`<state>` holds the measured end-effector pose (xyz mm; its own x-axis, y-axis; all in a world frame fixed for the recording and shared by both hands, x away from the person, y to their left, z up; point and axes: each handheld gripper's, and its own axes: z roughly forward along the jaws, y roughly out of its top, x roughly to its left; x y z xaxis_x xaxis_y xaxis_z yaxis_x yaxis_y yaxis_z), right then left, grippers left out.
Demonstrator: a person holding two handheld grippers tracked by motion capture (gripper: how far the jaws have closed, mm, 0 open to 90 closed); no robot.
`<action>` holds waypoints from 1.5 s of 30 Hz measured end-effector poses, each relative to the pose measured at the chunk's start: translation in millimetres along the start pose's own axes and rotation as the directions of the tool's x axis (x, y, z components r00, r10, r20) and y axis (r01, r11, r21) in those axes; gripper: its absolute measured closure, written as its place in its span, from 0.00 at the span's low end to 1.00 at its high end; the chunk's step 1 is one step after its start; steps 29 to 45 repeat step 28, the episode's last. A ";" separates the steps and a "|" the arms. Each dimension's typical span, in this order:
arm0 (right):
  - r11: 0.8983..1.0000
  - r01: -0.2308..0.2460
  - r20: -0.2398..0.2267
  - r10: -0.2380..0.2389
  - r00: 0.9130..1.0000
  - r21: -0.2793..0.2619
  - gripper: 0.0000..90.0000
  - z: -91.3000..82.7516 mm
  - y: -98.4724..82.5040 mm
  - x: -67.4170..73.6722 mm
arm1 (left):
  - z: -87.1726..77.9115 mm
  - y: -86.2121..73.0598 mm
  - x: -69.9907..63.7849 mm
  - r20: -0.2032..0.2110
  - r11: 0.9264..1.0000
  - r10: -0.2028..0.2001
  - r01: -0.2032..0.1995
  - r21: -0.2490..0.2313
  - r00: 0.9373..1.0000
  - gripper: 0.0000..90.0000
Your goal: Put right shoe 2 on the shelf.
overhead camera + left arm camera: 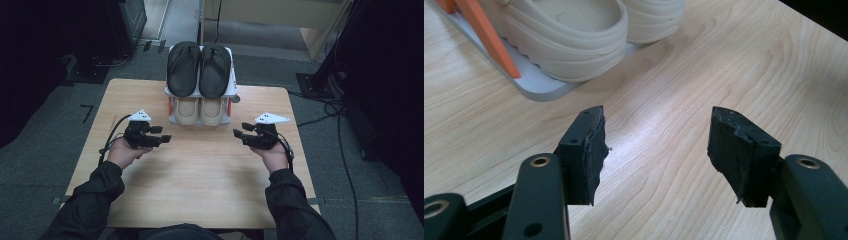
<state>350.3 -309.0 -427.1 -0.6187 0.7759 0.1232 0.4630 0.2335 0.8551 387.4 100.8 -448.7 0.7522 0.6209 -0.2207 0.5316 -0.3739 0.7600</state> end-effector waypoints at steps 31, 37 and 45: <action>0.996 -0.083 -0.014 0.083 0.996 0.044 0.38 17.2 -47.0 0.4 | 20.6 -7.0 3.7 -0.022 0.999 -0.035 0.035 0.012 0.999 0.33; 0.996 -0.083 -0.014 0.083 0.996 0.044 0.38 17.2 -47.0 0.4 | 20.6 -7.0 3.7 -0.022 0.999 -0.035 0.035 0.012 0.999 0.33; 0.996 -0.083 -0.014 0.083 0.996 0.044 0.38 17.2 -47.0 0.4 | 20.6 -7.0 3.7 -0.022 0.999 -0.035 0.035 0.012 0.999 0.33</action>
